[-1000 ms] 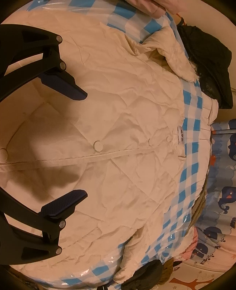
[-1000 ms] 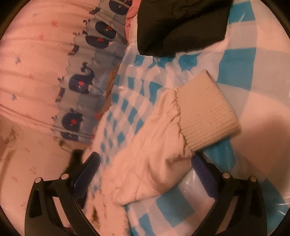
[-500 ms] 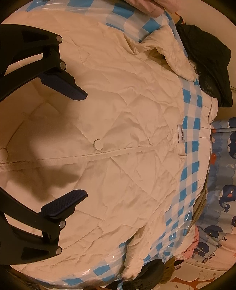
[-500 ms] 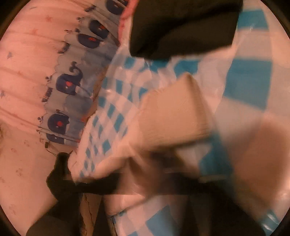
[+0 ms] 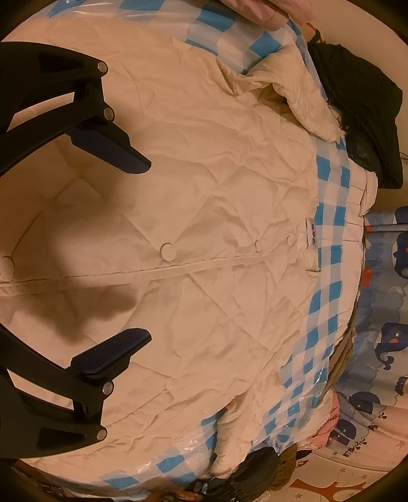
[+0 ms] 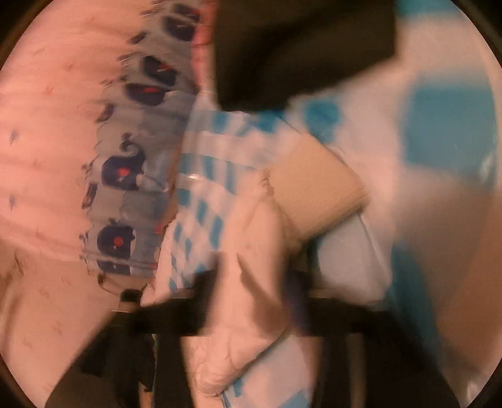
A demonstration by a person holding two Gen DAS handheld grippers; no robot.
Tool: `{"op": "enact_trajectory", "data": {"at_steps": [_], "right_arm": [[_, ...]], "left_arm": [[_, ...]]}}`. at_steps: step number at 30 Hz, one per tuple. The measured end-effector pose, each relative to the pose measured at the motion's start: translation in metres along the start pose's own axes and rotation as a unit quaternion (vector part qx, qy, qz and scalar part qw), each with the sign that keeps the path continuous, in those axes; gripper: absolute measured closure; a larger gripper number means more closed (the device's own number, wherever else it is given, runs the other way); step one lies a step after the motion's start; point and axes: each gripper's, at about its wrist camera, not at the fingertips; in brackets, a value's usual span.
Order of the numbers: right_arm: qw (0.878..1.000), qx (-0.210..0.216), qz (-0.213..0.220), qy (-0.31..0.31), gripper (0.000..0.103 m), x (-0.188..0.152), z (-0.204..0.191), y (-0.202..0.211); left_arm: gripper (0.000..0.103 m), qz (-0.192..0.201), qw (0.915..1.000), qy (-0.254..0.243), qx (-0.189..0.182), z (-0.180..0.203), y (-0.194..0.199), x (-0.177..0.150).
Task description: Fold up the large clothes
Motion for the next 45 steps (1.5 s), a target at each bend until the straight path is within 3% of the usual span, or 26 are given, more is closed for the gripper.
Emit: {"op": "enact_trajectory", "data": {"at_steps": [4,7,8,9,10,14,24,33,40,45], "right_arm": [[1.0,0.001,0.002,0.009,0.043,0.006,0.004,-0.009],[1.0,-0.009,0.015,0.024,0.043,0.014,-0.007,-0.017],[0.999,-0.005,0.02,0.031,0.047,0.013,-0.012,-0.017],[0.999,-0.005,0.029,0.046,0.069,0.012,-0.017,-0.017],[0.998,-0.006,0.032,0.054,0.079,0.01,-0.019,-0.018],[0.999,-0.003,0.037,0.036,0.085,0.003,0.001,-0.025],[0.997,-0.026,0.05,0.054,0.085,0.0,-0.016,-0.022],[0.991,0.037,0.064,0.115,0.085,-0.023,-0.118,0.006],[0.978,0.095,0.039,0.182,0.085,-0.077,-0.222,0.008],[0.967,0.125,0.01,0.223,0.085,-0.136,-0.284,-0.006]], "left_arm": [[0.008,-0.003,1.0,0.0,0.0,-0.001,-0.002,-0.001],[0.008,-0.004,1.0,-0.004,0.004,0.001,-0.003,-0.001],[0.008,-0.004,1.0,-0.005,0.006,0.0,-0.004,0.0],[0.008,-0.004,0.9999,-0.006,0.009,0.0,-0.004,0.0],[0.008,-0.004,0.9999,-0.007,0.012,0.0,-0.005,-0.001],[0.008,-0.003,0.9995,-0.014,0.027,0.001,-0.006,-0.002],[0.008,0.015,0.9974,-0.047,0.052,0.007,0.006,-0.004],[0.008,0.034,0.9983,-0.021,0.043,-0.006,0.024,0.0],[0.008,0.054,0.9976,-0.016,0.039,-0.018,0.045,0.001],[0.008,0.069,0.9966,-0.007,0.044,-0.034,0.063,0.0]]}}
Point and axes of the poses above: each gripper's, at about its wrist camera, not at the fingertips, and y roughly against the way its jaws point, z to its right, x to its top, and after that the axes turned 6 degrees about -x, right-handed
